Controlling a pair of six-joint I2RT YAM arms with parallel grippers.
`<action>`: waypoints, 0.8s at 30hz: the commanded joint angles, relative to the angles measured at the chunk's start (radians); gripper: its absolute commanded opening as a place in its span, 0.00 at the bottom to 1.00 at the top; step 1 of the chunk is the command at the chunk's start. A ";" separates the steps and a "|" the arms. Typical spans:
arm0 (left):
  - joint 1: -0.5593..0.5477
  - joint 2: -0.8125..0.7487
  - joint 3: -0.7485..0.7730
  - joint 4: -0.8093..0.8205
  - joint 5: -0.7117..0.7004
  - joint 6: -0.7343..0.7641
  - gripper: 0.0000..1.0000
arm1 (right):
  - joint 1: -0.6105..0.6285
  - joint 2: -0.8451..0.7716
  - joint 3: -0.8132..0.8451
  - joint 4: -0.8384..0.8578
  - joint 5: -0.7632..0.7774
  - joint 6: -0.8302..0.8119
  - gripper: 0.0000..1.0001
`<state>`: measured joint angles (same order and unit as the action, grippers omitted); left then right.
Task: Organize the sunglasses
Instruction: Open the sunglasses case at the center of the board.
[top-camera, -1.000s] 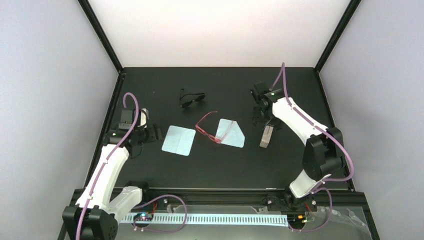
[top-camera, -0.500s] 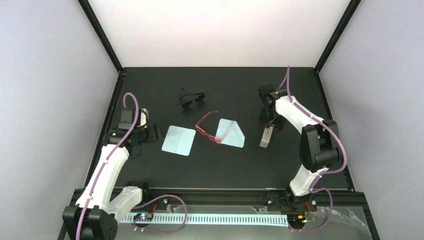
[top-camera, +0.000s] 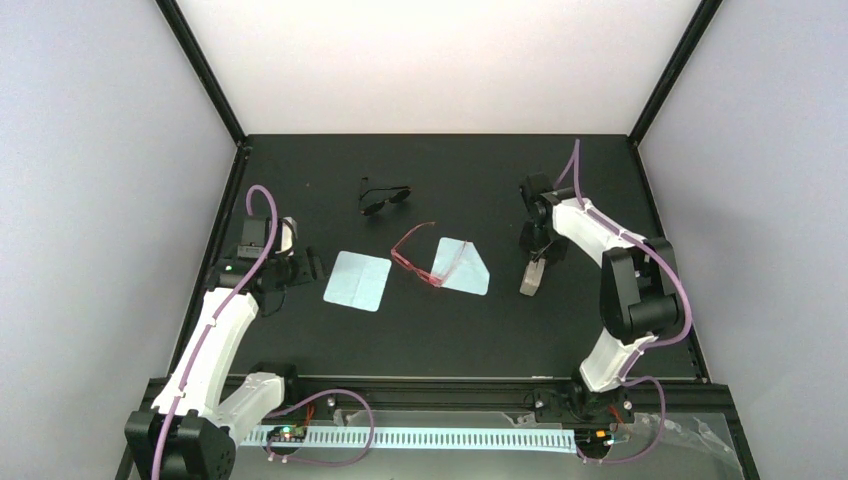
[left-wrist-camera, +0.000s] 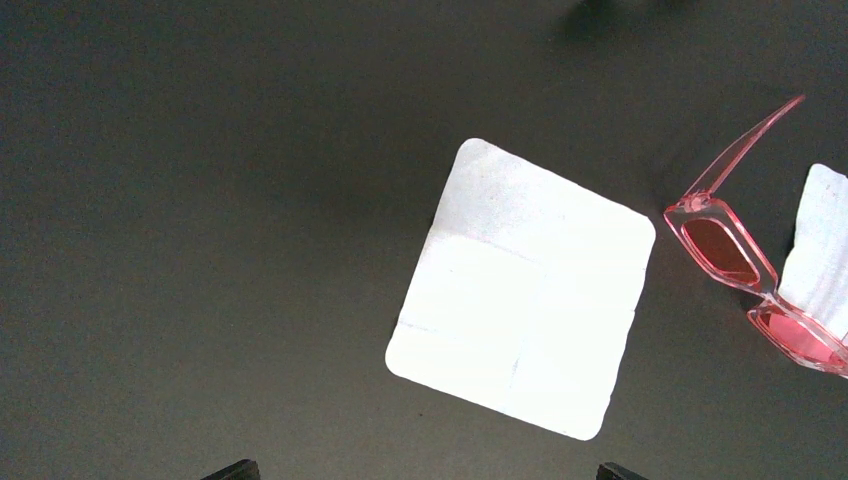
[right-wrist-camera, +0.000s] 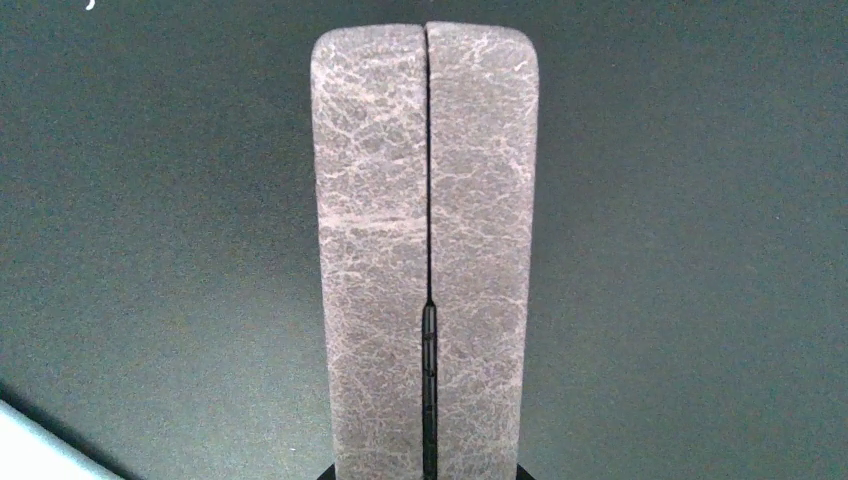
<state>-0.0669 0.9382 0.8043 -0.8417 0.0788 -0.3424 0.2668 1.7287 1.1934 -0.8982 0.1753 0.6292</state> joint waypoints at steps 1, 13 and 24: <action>-0.005 0.010 0.040 -0.027 -0.012 -0.011 0.88 | -0.006 -0.016 -0.020 0.045 -0.009 -0.028 0.30; -0.005 0.011 0.044 -0.018 0.021 0.001 0.89 | -0.006 -0.204 -0.016 0.043 -0.195 -0.072 0.25; -0.004 0.025 0.043 0.017 0.107 0.024 0.90 | -0.005 -0.448 -0.031 0.127 -0.506 -0.019 0.26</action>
<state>-0.0669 0.9520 0.8043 -0.8394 0.1356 -0.3336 0.2668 1.3510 1.1709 -0.8452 -0.1570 0.5858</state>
